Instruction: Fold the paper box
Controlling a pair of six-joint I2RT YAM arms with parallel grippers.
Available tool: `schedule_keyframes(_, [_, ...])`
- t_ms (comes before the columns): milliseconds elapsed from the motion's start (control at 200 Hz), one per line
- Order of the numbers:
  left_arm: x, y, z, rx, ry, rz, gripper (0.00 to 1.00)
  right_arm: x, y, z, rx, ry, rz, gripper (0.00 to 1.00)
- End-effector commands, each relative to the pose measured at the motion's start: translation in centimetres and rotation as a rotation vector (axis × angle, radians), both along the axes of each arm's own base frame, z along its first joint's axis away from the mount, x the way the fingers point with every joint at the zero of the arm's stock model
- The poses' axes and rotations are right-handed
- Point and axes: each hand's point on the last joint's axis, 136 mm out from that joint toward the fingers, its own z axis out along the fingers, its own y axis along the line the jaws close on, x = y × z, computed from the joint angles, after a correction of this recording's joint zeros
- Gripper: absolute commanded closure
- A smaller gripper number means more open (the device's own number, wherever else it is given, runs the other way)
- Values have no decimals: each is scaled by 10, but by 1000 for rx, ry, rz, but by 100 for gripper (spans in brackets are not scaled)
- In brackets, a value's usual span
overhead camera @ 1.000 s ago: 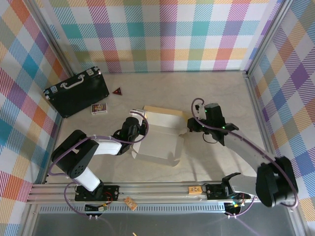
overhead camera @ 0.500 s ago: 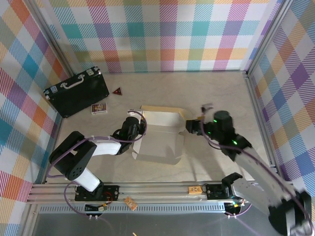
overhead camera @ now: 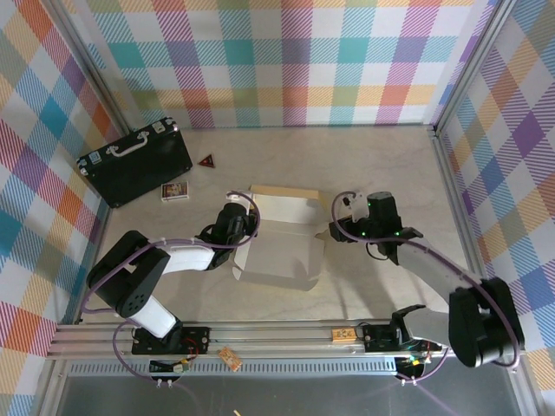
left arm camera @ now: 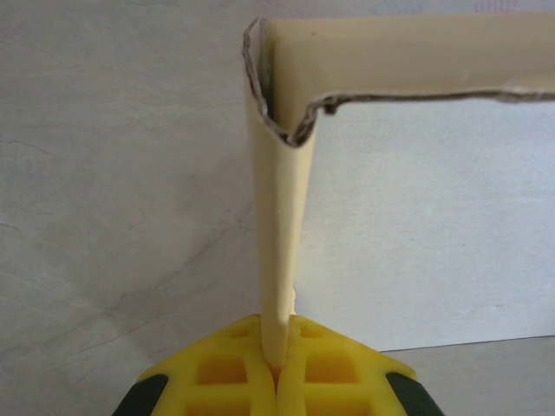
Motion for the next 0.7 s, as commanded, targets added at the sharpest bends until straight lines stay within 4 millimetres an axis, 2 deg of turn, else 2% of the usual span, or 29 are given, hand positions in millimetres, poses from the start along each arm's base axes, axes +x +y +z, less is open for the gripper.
schedule_keyframes(0, [-8, 3, -24, 40, 87, -9, 100, 35, 3, 23, -34, -107, -6, 62])
schedule_keyframes(80, [-6, 5, -23, 35, 84, 13, 100, 30, 20, 23, -19, -100, 57, 81])
schedule_keyframes(155, [-4, 5, -19, 18, 70, 24, 100, 14, 45, 24, -34, -117, 122, 99])
schedule_keyframes(260, [-4, 0, -15, 9, 59, 9, 100, -4, 71, 20, -70, -80, 116, 100])
schedule_keyframes(320, [-5, -1, -14, 10, 56, 6, 100, -7, 75, 16, -96, -74, 49, 100])
schedule_keyframes(400, [-6, -1, -17, 9, 55, -2, 100, -6, 77, 8, -107, -65, -10, 85])
schedule_keyframes(545, [-10, -4, -22, 29, 31, -52, 100, -4, 92, -3, -92, -41, 74, 57])
schedule_keyframes(610, [-11, -5, -25, 56, 23, -73, 100, -8, 95, 6, -50, -49, 142, 45])
schedule_keyframes(695, [-11, -5, -26, 78, 17, -88, 100, -23, 89, 30, 13, -96, 237, 35])
